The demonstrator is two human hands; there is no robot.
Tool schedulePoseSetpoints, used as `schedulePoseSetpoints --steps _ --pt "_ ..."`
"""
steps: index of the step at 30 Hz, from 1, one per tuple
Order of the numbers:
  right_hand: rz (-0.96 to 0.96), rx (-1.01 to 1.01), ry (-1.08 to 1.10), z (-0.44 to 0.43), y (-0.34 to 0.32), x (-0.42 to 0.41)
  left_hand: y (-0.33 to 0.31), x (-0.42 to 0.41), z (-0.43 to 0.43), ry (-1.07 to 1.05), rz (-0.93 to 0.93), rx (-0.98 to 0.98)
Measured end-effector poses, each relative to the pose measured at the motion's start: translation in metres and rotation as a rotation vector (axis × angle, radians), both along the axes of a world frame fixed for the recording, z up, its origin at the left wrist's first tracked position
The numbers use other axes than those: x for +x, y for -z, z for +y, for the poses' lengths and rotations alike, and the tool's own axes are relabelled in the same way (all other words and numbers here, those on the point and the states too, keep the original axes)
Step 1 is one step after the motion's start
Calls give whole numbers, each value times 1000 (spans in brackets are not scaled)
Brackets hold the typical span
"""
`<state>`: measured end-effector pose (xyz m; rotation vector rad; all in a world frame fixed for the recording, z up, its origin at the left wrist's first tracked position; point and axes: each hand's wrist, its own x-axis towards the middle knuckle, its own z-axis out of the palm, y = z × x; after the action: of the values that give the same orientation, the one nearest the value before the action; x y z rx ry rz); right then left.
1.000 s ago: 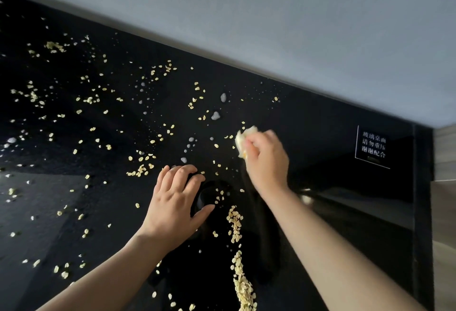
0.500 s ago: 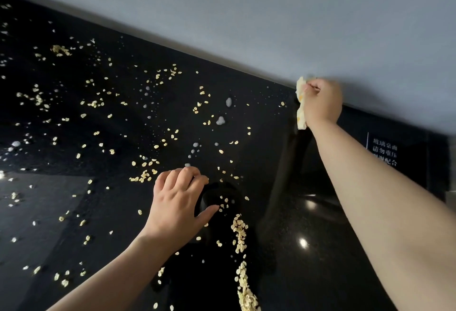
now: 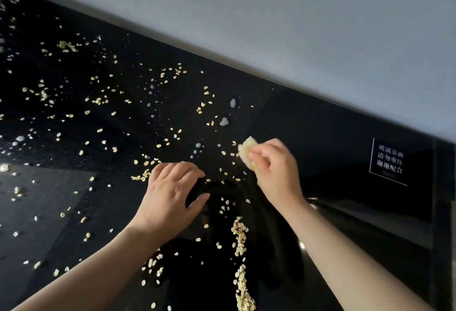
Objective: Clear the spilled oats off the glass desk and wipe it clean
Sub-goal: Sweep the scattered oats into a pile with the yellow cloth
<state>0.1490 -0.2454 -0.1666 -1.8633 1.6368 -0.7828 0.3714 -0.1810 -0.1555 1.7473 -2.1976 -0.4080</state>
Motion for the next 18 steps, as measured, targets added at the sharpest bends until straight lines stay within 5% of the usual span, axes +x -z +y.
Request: schedulePoseSetpoints --steps 5,10,18 --pt "-7 -74 394 -91 -17 -24 2 16 -17 -32 -60 66" --pt "161 -5 502 -163 16 -34 4 22 -25 -76 -94 138" --pt "195 -140 -40 -90 21 32 7 31 -33 -104 -148 149"
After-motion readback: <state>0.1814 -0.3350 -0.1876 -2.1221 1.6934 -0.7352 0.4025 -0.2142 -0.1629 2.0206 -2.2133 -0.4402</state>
